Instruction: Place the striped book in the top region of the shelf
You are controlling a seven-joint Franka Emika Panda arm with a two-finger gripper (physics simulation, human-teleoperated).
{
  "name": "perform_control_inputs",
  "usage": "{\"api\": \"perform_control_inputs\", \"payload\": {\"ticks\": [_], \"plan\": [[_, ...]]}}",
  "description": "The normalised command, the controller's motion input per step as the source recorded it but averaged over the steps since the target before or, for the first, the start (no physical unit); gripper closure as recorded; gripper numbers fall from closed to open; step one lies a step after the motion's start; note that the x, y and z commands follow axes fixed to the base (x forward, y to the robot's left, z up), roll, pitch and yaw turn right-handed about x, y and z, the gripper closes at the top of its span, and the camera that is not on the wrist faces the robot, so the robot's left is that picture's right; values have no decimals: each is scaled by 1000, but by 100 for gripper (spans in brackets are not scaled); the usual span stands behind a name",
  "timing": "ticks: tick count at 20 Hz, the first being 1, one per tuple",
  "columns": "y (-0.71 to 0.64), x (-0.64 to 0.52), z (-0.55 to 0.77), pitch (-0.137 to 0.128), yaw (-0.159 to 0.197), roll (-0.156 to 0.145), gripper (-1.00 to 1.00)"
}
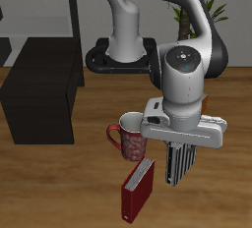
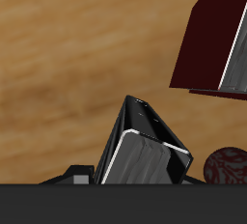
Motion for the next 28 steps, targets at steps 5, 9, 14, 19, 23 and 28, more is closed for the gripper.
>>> {"api": "perform_control_inputs", "payload": {"ticks": [5,9,14,19,23,28], "plan": [[-236,-380,500,-57,25,41,100],[-359,-513,637,-80,35,53,100],[-412,-546,625,-56,41,9,100],[-478,-703,587,-40,39,33,100],[-409,-664,361,2,76,-5,100],[-424,-599,250,-16,51,-27,100]]}}
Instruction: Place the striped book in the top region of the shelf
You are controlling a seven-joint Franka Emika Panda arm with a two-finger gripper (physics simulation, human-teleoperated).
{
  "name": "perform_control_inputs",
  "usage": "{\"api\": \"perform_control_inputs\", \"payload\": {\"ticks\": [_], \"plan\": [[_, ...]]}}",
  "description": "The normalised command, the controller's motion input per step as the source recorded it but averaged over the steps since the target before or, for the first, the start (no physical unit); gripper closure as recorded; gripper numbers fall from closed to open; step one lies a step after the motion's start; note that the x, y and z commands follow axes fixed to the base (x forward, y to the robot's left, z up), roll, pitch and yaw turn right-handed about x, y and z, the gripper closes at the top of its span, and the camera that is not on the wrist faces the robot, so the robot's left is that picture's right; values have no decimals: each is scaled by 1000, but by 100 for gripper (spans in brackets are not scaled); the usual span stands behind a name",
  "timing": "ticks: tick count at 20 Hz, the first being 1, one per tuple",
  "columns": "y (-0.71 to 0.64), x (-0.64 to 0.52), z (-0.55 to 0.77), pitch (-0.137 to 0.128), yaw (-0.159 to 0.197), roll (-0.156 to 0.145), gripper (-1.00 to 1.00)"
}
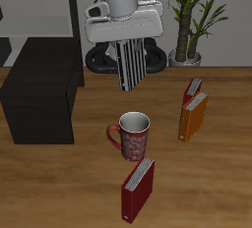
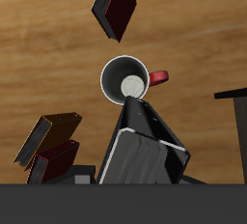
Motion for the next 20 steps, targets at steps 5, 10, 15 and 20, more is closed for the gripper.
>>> {"api": "perform_control_inputs", "payload": {"ticks": [5,10,15,20], "plan": [[-326,-396,203,-19,22,-71,100],[-118,-321,-86,4,35,-28,100],[-44,-205,-184,18,22,-29,100],[80,-251,-152,-7,38,-41,100]]}}
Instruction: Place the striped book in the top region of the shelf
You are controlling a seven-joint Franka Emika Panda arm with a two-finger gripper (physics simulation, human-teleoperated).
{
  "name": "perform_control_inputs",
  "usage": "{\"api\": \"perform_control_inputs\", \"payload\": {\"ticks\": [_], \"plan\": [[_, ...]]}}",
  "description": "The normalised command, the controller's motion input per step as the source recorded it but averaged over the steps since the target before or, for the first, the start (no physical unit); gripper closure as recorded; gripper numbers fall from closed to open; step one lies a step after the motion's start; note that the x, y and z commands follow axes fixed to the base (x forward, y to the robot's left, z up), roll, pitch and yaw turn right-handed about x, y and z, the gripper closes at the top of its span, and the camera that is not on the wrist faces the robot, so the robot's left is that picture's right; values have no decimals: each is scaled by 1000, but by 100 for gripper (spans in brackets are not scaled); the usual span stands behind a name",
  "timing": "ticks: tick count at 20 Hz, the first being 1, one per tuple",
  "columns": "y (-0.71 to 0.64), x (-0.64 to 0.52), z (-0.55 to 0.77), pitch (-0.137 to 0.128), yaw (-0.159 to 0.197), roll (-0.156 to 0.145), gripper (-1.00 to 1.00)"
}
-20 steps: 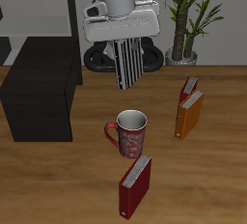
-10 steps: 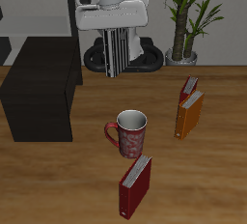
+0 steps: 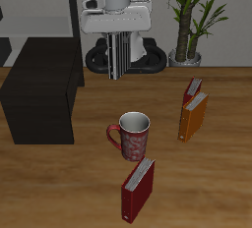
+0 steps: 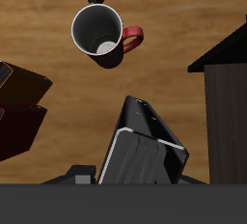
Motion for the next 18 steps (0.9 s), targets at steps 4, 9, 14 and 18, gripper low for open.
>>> {"api": "perform_control_inputs", "payload": {"ticks": [4,9,14,18], "plan": [[223,-119,-109,15,50,-20,100],[297,-77,-139,20,91,-53,100],[199,0,-109,26,69,-91,100],[-7,127,-61,5,68,-126,100]]}}
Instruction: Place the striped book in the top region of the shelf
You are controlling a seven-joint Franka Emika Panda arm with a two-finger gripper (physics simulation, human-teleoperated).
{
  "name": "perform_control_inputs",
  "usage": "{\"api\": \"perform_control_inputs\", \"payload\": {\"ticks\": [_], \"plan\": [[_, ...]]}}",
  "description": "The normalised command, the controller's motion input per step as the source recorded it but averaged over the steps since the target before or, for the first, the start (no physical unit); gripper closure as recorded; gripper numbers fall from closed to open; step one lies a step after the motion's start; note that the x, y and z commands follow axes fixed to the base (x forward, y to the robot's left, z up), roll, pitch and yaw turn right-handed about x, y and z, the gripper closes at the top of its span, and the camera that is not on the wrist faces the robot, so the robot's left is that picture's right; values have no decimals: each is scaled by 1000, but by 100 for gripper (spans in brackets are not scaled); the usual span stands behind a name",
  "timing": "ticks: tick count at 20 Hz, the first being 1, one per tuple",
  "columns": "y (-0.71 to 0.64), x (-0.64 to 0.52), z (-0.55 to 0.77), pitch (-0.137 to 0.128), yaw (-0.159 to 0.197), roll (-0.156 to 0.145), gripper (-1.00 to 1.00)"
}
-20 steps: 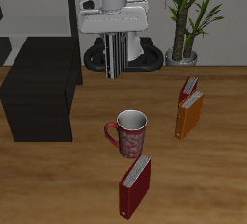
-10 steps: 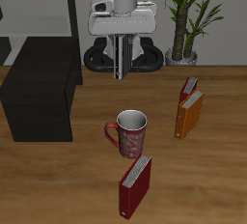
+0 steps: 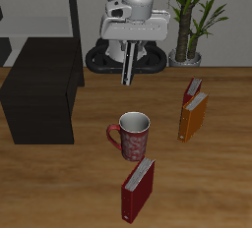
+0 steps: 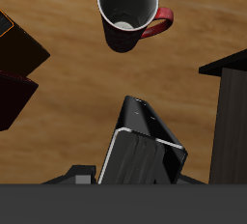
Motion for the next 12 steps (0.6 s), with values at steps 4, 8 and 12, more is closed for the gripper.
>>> {"api": "perform_control_inputs", "payload": {"ticks": [4,8,12], "plan": [[-105,71,-33,-8,48,-150,100],[-52,49,-13,-1,67,-120,100],[86,19,40,1,53,-137,100]]}}
